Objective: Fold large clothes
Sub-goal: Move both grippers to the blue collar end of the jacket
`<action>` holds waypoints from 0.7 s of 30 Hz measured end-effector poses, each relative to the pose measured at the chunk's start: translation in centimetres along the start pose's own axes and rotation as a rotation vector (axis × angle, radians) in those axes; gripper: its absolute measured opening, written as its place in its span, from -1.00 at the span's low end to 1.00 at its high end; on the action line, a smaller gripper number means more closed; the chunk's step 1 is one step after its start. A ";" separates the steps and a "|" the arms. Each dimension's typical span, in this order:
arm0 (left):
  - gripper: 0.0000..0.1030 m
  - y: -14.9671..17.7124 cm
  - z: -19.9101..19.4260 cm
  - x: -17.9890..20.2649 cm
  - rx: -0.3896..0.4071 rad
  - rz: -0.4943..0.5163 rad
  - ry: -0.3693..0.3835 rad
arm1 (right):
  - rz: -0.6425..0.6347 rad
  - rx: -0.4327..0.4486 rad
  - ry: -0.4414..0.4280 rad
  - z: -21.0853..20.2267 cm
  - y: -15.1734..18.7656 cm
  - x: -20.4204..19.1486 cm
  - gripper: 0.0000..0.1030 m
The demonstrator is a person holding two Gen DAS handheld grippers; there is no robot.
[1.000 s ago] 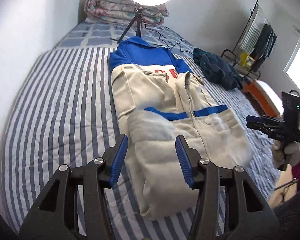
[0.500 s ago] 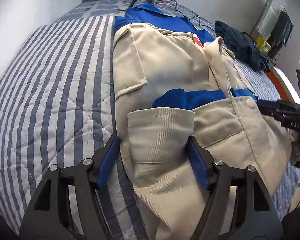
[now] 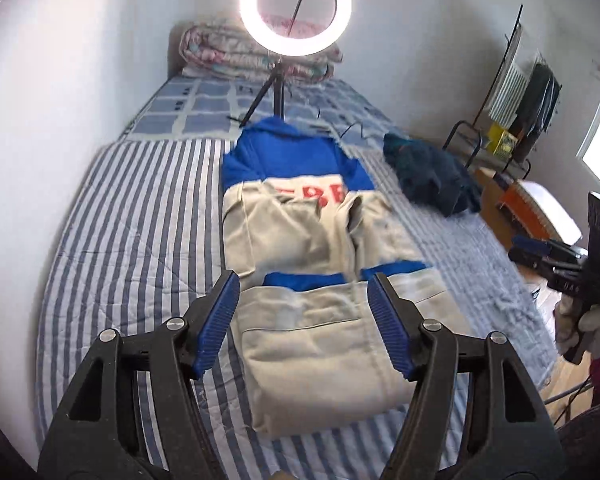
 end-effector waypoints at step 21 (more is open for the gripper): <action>0.33 -17.9 -13.5 4.8 0.174 0.145 -0.078 | -0.005 0.122 0.130 -12.8 -14.6 1.9 0.44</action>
Point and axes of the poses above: each gripper's, at about its wrist camera, not at the fingertips, and z roughly the way its jaws point, x to its right, y to its underside, the point moved 8 cm from there along z, roughly the way its jaws point, and after that the axes turned 5 degrees about -y, right-handed, at the moved point
